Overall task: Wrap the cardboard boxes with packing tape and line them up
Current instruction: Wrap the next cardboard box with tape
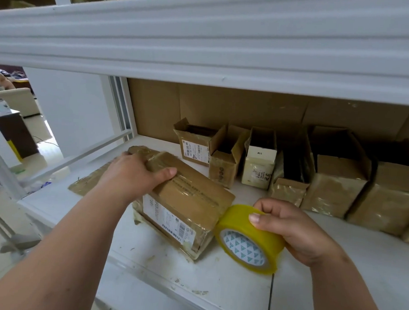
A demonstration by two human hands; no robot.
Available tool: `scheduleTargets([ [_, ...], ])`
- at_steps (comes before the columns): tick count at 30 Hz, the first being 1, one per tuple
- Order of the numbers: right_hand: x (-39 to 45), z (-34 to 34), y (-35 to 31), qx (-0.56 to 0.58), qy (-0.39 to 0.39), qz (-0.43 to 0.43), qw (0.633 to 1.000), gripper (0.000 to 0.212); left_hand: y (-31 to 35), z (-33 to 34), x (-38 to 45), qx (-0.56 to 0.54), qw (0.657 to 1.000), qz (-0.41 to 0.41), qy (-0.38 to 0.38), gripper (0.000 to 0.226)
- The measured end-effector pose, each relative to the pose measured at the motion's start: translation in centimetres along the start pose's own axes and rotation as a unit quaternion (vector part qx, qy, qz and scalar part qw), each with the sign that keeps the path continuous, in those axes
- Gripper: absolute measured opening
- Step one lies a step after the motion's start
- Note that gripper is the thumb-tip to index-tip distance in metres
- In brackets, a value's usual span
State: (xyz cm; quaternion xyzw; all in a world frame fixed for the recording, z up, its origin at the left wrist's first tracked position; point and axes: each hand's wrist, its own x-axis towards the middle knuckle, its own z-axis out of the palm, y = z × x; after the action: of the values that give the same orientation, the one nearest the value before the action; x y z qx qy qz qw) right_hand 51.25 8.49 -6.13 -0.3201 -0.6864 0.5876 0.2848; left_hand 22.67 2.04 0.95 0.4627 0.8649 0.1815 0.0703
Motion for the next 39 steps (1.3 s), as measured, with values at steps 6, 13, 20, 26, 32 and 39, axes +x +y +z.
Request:
scheduleTargets([
  [6, -0.6, 0.9, 0.3, 0.022, 0.021, 0.006, 1.000, 0.047, 2.1, 2.2, -0.3, 0.120, 0.989, 0.049, 0.067, 0.057],
  [13, -0.7, 1.8, 0.5, 0.025, 0.056, -0.006, 0.998, 0.033, 3.1, 3.1, -3.0, 0.209, 0.973, 0.097, 0.001, 0.113],
  [20, -0.4, 2.0, 1.0, 0.033, 0.075, -0.007, 0.997, 0.062, 3.8, 4.7, -6.3, 0.232, 0.951, 0.195, -0.062, 0.099],
  [26, -1.0, 1.8, 1.2, 0.055, 0.078, -0.016, 0.995, 0.057, 3.3, 4.7, -6.8, 0.252, 0.928, 0.261, -0.084, 0.106],
  [32, -1.7, 2.1, 1.4, 0.098, 0.046, -0.018, 0.994, 0.048, 2.7, 4.3, -6.1, 0.170, 0.938, 0.300, -0.030, 0.084],
  [39, -1.2, 6.2, 1.6, 0.176, -0.024, -0.030, 0.984, 0.051, -1.1, 5.8, -2.9, -0.029, 0.910, 0.408, 0.071, 0.059],
])
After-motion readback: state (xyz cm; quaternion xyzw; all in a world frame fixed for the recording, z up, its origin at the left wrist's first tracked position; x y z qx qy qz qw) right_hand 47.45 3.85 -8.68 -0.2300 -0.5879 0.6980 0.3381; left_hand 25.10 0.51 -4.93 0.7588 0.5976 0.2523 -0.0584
